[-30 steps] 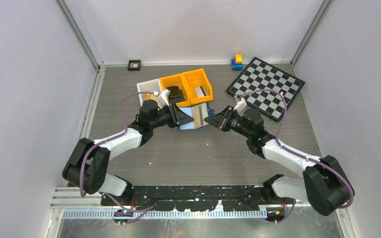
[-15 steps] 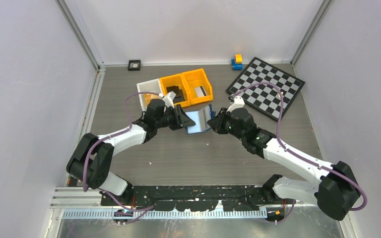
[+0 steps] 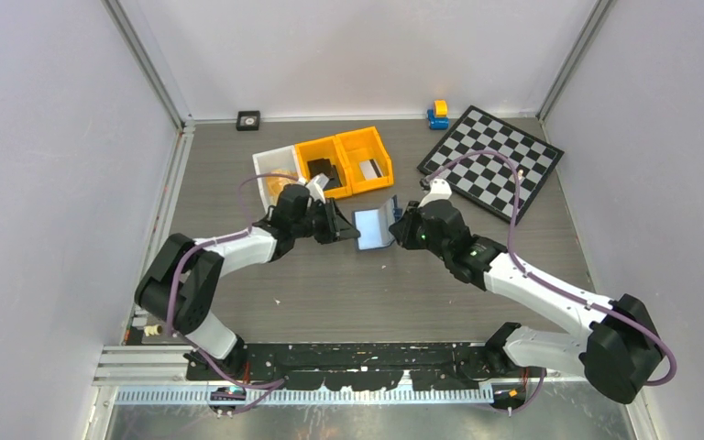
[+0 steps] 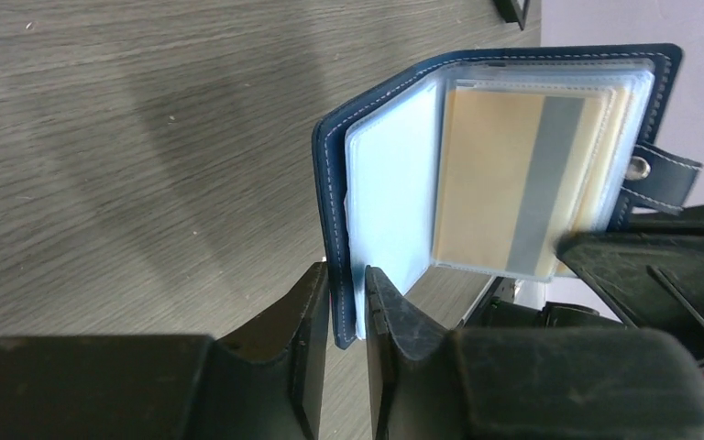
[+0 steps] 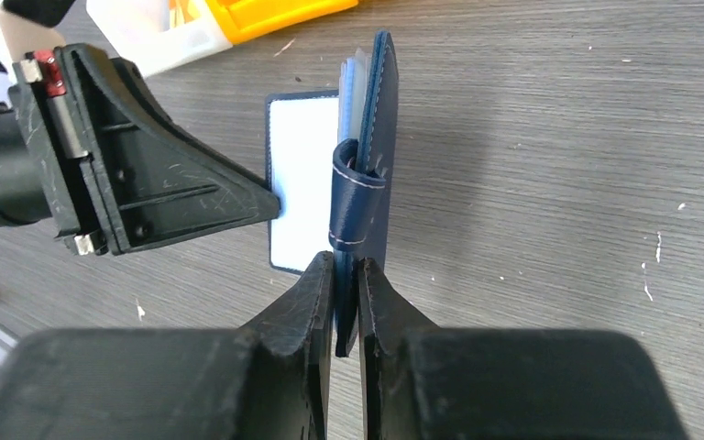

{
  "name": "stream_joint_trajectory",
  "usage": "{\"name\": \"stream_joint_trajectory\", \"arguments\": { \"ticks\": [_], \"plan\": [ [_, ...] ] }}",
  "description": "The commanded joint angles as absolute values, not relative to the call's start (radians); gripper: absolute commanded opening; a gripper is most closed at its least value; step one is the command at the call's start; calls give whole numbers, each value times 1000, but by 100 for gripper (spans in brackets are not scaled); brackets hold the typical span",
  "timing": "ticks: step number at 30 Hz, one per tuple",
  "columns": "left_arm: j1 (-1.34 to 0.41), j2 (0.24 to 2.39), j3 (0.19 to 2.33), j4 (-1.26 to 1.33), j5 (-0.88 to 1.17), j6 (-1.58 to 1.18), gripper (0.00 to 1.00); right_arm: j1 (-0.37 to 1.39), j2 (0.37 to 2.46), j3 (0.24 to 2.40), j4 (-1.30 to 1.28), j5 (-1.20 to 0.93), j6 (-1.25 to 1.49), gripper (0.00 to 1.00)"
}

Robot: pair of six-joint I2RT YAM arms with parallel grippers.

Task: Take the credit cards out of the card holder
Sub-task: Remove the credit card from the card holder.

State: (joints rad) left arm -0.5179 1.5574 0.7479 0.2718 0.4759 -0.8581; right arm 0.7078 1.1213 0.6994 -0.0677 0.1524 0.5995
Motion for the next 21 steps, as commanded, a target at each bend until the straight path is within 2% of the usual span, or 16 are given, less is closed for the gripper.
{"name": "stream_joint_trajectory", "arguments": {
  "ticks": [1, 10, 17, 21],
  "plan": [
    [-532, 1617, 797, 361, 552, -884, 21, 762, 1158, 776, -5, 155, 567, 1],
    [-535, 1621, 780, 444, 585, -907, 7, 832, 1281, 893, -172, 367, 520, 1],
    [-535, 1625, 782, 460, 604, -913, 4, 871, 1481, 1008, -251, 386, 499, 1],
    [-535, 1634, 794, 427, 598, -905, 4, 879, 1526, 1030, -259, 367, 497, 1]
  ]
}}
